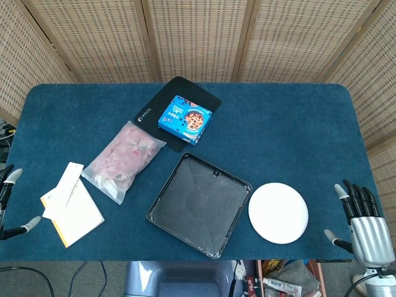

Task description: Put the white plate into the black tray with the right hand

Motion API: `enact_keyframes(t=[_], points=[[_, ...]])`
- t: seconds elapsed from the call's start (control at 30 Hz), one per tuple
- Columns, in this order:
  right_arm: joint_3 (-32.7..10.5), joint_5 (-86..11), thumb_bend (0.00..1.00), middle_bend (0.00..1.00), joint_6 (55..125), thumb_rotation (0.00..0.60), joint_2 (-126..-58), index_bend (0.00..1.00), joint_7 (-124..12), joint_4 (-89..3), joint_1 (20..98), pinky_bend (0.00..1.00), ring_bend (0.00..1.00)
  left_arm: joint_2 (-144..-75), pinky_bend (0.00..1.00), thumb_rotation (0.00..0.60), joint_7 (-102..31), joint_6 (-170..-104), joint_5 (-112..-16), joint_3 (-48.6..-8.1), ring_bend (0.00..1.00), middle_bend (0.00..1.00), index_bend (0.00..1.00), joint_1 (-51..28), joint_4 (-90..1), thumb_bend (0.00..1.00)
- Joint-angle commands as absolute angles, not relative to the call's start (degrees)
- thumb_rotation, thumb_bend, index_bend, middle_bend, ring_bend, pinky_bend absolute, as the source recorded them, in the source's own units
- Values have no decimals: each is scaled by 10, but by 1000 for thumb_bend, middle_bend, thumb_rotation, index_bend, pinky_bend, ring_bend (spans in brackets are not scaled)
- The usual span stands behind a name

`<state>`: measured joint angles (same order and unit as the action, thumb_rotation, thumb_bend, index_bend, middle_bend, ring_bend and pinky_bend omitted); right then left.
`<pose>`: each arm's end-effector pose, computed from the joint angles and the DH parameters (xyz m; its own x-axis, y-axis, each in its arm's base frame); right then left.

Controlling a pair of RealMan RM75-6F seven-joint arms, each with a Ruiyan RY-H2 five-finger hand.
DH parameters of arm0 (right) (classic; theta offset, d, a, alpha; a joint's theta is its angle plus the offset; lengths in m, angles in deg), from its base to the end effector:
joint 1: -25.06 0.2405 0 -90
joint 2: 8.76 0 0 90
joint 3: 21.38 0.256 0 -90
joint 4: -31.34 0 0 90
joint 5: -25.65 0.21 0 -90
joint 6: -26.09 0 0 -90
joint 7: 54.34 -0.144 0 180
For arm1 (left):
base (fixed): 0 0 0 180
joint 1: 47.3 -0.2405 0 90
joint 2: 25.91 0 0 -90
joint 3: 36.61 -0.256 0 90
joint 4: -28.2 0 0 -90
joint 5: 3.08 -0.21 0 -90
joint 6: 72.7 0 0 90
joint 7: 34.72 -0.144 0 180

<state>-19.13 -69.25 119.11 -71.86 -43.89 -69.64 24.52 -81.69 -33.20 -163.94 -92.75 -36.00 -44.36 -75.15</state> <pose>-0.2708 -0.1483 0.1635 0.4383 0.1021 0.8930 -0.8927 -0.0664 0.4458 -0.2774 0.1605 0.1927 0.3291 -0.0490 0.9430 0.9424 -0.0459 -0.3313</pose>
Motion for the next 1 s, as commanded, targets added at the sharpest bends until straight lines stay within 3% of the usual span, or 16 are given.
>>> enact_keyframes(t=[0.03,0.27,0.53,0.83,1.0], points=[[-192,-692,0,0,1188,600,-717,0,-440,-696,246,0,0,-817,0,600,-333,-1640,-931,-361,0,0,0,-445,-752,0],[-214,-731,0,0,1154,600,-743,0,-454,-669,265,0,0,-819,0,600,-343,-1636,-934,-359,0,0,0,-442,-751,0],[-242,-789,0,0,1074,600,-848,0,-486,-537,322,0,0,-820,0,600,-344,-1627,-914,-349,0,0,0,-439,-753,0],[-253,-836,0,0,1098,600,-981,0,-544,-356,347,0,0,-820,0,600,-347,-1606,-897,-343,0,0,0,-430,-756,0],[-260,-833,0,0,1095,600,-1008,4,-546,-327,349,0,0,-818,0,600,-344,-1604,-894,-342,0,0,0,-430,-756,0]])
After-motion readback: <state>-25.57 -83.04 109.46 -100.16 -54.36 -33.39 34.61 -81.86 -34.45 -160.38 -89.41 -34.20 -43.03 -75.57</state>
